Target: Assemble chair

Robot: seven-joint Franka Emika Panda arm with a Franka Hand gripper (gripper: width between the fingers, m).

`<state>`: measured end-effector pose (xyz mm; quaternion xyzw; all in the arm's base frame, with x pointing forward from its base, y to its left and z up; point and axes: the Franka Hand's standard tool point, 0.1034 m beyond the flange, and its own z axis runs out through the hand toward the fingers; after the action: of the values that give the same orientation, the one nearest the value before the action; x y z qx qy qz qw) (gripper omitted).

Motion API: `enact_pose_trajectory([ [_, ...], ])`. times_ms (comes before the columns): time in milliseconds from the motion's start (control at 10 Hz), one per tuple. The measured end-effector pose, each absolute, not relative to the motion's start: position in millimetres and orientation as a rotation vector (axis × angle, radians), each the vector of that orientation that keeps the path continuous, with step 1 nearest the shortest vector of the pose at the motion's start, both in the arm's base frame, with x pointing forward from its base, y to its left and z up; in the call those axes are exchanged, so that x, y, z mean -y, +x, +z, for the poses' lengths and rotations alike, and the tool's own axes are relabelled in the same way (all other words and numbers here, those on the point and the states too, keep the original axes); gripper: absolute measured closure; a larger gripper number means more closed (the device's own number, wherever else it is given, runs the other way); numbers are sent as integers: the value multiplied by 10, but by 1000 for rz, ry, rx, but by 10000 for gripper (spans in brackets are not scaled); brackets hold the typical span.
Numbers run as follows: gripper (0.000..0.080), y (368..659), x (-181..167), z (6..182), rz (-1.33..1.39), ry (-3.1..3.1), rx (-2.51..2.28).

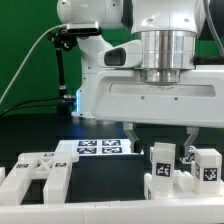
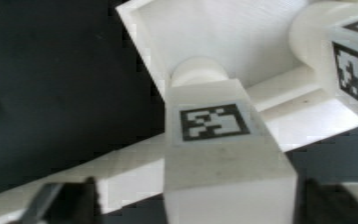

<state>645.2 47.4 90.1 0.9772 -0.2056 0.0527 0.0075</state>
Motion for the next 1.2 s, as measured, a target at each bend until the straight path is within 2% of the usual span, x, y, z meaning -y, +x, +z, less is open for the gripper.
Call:
enact_pose_trajectory([
  [100, 421, 6452, -471, 901, 165, 3055, 642],
  [200, 421, 6452, -476, 902, 166, 3036, 751],
  [300, 512, 6452, -476, 902, 167, 3005, 880],
  [600, 512, 6451, -471, 892, 166, 2915, 1173],
  [1200, 512, 6470, -598, 881, 101, 2251, 2321],
])
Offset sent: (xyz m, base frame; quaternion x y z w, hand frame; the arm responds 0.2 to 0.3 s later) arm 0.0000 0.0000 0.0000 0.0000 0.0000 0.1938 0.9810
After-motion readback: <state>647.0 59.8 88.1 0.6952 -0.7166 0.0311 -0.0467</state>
